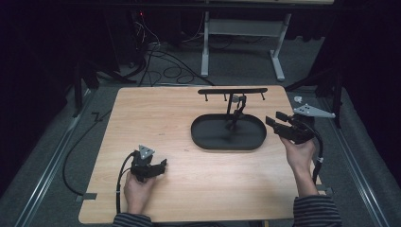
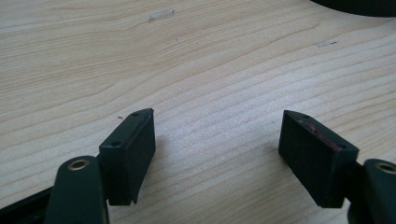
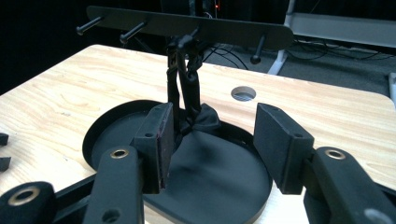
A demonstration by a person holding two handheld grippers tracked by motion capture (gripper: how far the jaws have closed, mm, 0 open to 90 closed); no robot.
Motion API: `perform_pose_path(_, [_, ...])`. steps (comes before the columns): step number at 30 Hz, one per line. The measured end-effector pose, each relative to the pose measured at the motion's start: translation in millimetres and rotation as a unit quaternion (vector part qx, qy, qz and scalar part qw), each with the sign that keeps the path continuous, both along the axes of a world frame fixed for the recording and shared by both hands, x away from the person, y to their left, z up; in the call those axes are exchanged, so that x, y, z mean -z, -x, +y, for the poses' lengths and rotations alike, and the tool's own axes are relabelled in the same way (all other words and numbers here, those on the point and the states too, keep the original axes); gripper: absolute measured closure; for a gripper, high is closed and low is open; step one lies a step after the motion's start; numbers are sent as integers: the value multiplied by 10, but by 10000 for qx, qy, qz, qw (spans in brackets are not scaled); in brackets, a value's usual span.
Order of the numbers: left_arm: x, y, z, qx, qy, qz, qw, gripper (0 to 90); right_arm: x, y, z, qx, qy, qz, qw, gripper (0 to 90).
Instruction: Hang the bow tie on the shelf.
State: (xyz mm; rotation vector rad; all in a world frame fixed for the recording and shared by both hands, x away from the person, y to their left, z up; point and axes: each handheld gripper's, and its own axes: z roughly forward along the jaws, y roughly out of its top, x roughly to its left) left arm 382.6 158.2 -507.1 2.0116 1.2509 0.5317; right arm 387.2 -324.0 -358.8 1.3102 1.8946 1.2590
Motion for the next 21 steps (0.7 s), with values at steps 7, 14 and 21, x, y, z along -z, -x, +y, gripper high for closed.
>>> perform_pose_path(7, [1,0,-1,-2,0,-7,10000,277,32,73,-14,-15,-71,11,10000,498])
perform_pose_path(14, [1,1,-2,-6,4,-5,10000,277,79,140,-37,-27,-124,68,9999,500])
perform_pose_path(21, [2,0,-2,-8,-5,-17,10000,276,101,190,-80,-14,-181,97,9998,501])
